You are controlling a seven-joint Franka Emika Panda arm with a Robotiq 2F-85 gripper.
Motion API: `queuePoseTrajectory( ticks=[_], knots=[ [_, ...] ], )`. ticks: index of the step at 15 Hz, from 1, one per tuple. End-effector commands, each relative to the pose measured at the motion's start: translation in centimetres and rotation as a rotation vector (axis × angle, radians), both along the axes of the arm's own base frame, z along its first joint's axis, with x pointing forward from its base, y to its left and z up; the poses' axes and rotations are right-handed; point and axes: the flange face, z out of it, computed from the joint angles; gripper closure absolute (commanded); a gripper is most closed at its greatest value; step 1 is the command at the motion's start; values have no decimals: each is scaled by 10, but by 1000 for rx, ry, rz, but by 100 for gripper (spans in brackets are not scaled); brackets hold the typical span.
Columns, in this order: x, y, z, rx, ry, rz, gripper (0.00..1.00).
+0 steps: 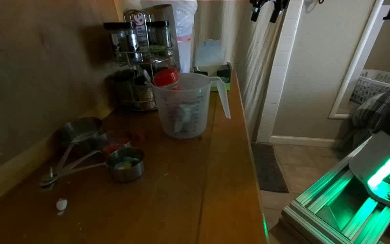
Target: Remove the red container from the clear jug and place it on the right side of the counter.
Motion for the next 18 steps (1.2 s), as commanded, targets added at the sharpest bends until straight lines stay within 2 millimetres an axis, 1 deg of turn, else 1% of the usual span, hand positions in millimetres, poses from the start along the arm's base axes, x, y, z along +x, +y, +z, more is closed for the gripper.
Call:
queuePoseTrajectory(
  ticks=[1, 5, 9, 11, 14, 16, 18],
  knots=[
    [0, 0, 1, 0, 1, 0, 0],
    [0, 0, 1, 0, 1, 0, 0],
    [-23, 43, 2, 85, -29, 225, 0],
    [-41, 72, 3, 122, -30, 329, 0],
    [-76, 118, 13, 134, -27, 497, 0],
    [-101, 143, 21, 134, -7, 612, 0],
    [-129, 163, 23, 79, -4, 720, 0]
  ],
)
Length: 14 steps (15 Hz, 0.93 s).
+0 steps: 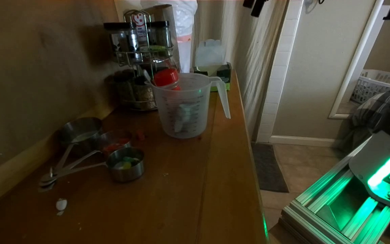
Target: Remove the red container from the clear jug and place it on the right side of the counter.
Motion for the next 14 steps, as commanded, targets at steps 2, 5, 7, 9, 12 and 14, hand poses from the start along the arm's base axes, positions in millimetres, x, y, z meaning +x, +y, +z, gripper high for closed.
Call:
queuePoseTrajectory(
  ticks=[2, 5, 7, 9, 12, 14],
  knots=[
    [-26, 21, 8, -18, -17, 104, 0],
    [-46, 31, 16, -27, -56, 160, 0],
    [-47, 31, 17, -26, -62, 165, 0],
    [-57, 58, 19, -3, -74, 301, 0],
    [-80, 112, 22, -49, -102, 472, 0],
    [-90, 147, 13, -79, -117, 572, 0]
  ],
)
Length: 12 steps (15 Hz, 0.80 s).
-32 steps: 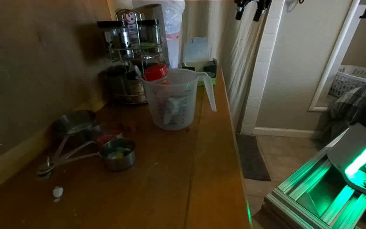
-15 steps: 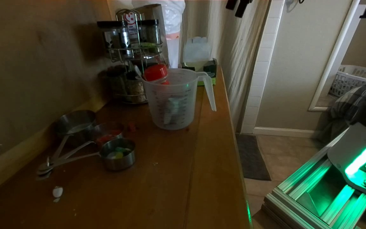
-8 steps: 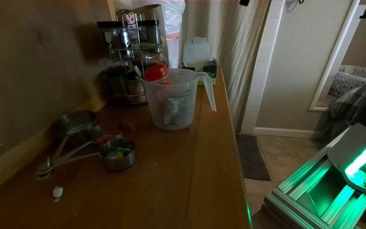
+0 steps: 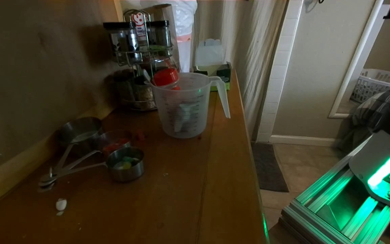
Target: Remove the red container from the clear jug and place it on the right side of the counter.
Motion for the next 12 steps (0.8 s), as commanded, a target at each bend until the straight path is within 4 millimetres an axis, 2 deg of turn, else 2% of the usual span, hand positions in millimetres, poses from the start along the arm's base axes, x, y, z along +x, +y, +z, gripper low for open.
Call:
queuePoseTrajectory(
  ticks=[1, 3, 6, 9, 10, 12],
  knots=[
    [-16, 55, -14, -30, -28, 152, 0],
    [-9, 73, -23, -41, -57, 172, 0],
    [11, 87, -42, -59, -78, 168, 0],
    [29, 82, -52, -36, -65, 121, 0],
    [16, 82, -50, -45, -74, 138, 0],
    [24, 81, -56, -43, -57, 124, 0]
  ],
)
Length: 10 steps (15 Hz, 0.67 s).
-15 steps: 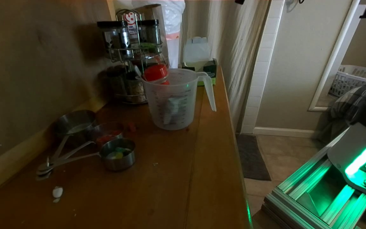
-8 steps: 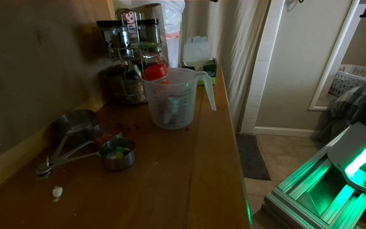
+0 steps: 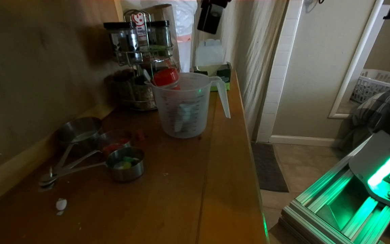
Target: Remove the red container from the clear jug and place it on the right side of the counter.
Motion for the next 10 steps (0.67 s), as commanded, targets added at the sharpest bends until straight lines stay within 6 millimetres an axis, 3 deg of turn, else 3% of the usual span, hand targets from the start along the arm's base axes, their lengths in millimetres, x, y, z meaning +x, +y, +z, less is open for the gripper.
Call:
queuePoseTrajectory(
  ticks=[1, 10],
  knots=[
    [1, 0, 1, 0, 3, -2, 0],
    [27, 60, -52, -10, 42, 32, 0]
  ],
)
